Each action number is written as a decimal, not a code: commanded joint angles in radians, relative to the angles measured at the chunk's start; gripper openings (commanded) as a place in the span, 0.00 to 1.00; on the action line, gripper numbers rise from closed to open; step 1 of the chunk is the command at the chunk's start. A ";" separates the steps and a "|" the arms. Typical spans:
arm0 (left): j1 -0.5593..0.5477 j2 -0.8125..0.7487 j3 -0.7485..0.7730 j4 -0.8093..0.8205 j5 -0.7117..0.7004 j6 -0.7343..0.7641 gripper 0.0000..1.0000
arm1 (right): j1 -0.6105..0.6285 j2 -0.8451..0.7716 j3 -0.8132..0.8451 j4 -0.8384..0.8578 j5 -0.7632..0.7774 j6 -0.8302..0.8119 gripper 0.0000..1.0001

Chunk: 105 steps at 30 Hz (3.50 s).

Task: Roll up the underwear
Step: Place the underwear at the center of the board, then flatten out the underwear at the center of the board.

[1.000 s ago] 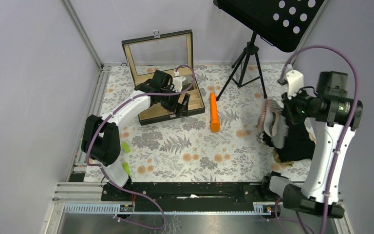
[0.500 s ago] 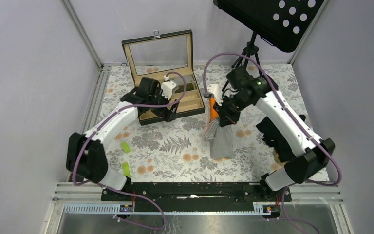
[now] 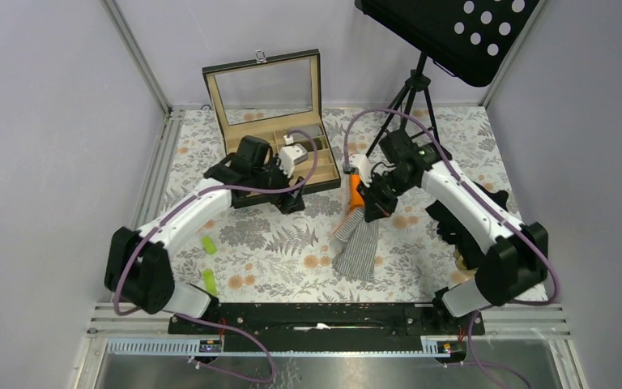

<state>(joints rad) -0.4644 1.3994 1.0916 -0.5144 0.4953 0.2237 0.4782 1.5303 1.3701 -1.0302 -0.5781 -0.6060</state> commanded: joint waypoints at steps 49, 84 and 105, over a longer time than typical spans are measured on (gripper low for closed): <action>-0.148 0.441 0.022 0.404 0.009 -1.018 0.40 | -0.271 -0.409 -0.390 0.381 0.161 0.373 0.62; -0.137 0.500 -0.115 0.598 0.134 -1.154 0.32 | -0.165 -0.333 -0.343 0.356 0.115 0.348 0.60; 0.386 -0.091 -0.176 0.315 -0.198 -0.909 0.53 | 0.267 0.162 -0.079 0.368 0.549 0.541 0.44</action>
<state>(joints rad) -0.1097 1.4052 0.9791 -0.1909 0.3569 -0.7086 0.7136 1.6463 1.2472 -0.6456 -0.1127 -0.1043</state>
